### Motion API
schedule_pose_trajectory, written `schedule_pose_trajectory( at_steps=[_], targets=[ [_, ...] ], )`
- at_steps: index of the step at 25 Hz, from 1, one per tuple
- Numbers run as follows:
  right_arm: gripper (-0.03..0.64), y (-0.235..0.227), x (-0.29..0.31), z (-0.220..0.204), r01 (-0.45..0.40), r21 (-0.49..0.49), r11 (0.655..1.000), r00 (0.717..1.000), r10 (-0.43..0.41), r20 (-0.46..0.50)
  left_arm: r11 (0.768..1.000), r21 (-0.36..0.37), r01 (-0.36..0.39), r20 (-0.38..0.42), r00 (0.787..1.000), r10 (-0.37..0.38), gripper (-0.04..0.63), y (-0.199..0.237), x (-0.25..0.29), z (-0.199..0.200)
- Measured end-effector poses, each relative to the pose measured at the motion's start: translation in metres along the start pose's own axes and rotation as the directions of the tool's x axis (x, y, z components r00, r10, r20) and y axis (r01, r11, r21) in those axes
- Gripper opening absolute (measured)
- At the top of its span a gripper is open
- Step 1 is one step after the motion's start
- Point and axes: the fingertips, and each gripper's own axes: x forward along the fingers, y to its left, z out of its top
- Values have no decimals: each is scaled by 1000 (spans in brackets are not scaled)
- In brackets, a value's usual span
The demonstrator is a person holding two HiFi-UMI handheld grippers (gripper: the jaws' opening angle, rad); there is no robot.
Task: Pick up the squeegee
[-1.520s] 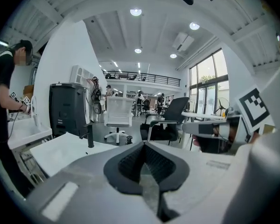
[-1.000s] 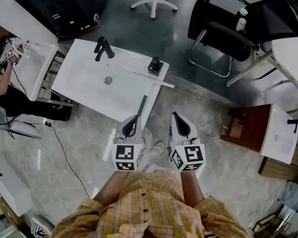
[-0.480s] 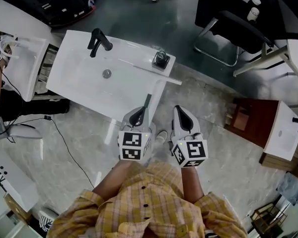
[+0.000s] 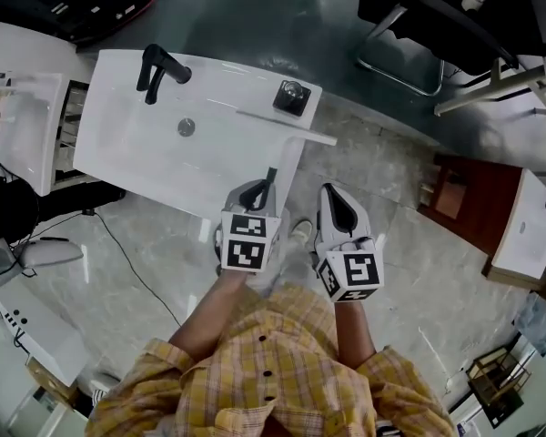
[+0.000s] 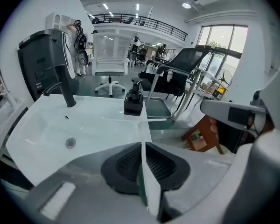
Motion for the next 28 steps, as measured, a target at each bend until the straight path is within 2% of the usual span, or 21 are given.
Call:
schedule_pose_trajectory(
  at_steps=[16, 19, 28],
  targets=[
    [-3, -13, 21, -16, 25, 39, 999, 999, -23, -44, 1000, -21, 11, -148, 989, -14, 61, 8, 41, -6],
    [-3, -14, 24, -16, 22, 47, 999, 999, -20, -44, 1000, -19, 11, -179, 984, -14, 85, 10, 48, -8],
    [-3, -24, 30, -24, 29, 68, 997, 998, -24, -61, 999, -34, -2, -259, 966, -7, 86, 12, 69, -21]
  ],
)
